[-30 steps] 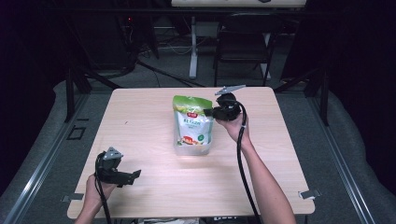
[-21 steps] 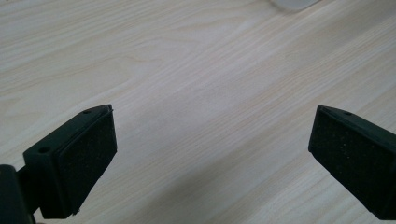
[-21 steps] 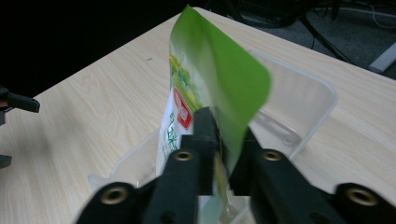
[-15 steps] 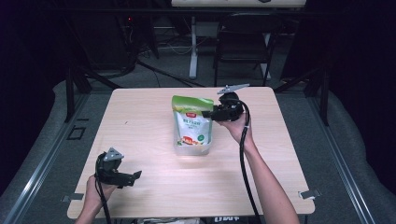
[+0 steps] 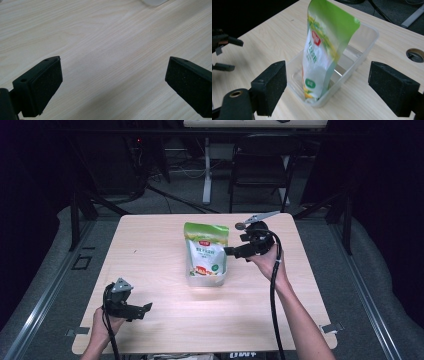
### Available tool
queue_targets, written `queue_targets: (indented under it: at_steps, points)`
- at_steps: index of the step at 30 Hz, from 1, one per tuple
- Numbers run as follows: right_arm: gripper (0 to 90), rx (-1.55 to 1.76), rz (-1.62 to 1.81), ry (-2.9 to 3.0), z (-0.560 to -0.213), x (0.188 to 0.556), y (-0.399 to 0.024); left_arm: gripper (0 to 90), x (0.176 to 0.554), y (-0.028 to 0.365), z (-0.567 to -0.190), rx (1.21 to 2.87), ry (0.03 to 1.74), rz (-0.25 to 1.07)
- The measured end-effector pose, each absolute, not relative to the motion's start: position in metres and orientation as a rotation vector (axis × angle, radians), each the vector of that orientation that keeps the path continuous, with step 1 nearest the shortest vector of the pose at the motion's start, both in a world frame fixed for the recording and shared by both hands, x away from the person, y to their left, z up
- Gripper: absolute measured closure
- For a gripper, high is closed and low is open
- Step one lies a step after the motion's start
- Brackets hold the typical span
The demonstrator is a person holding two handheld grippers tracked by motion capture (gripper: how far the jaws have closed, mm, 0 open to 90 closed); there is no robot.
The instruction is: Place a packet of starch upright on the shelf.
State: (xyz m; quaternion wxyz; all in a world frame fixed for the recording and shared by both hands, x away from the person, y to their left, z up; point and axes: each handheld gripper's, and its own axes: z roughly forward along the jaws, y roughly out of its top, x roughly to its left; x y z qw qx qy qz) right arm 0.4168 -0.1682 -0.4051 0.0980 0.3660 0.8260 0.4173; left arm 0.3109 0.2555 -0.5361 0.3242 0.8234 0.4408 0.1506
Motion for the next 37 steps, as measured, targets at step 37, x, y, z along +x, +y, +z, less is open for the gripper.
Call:
queue_targets:
  at_steps: [37]
  points:
    - [10.1,1.279,1.062,2.544,-0.515,0.329,-0.251,1.4,0.309,0.249,-0.535,2.214,1.087,0.432]
